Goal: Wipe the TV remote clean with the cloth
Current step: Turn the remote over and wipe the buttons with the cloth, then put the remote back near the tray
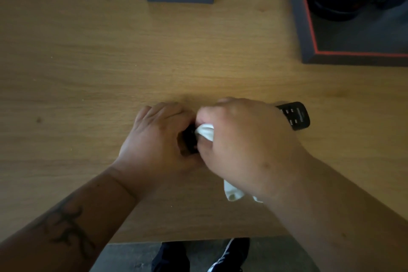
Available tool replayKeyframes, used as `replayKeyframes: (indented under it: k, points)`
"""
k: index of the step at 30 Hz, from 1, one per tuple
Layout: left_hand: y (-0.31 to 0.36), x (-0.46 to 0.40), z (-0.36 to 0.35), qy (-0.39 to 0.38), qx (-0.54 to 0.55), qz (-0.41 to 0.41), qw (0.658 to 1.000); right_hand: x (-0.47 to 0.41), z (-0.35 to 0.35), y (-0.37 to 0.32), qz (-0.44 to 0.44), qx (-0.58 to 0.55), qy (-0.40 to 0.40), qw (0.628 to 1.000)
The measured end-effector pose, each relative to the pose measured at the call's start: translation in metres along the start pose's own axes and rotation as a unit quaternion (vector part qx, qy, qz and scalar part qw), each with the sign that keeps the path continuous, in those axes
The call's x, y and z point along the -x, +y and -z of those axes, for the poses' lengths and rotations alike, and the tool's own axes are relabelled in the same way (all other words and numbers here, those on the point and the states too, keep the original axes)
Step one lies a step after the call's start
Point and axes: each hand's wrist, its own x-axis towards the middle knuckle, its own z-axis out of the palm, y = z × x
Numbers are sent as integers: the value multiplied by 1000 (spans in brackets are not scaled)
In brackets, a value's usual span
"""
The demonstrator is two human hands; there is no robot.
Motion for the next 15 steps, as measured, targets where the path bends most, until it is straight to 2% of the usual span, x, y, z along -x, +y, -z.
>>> replayKeyframes:
  k: [8,11,15]
  points:
    - [-4,3,1,-20,20,-1,1000,21,15,51,-93,23,0,995]
    - [-4,2,2,-28,21,5,999,34,16,58,-130,16,24,991]
    - [-3,2,3,-40,29,17,999,65,2,47,-100,-50,18,994]
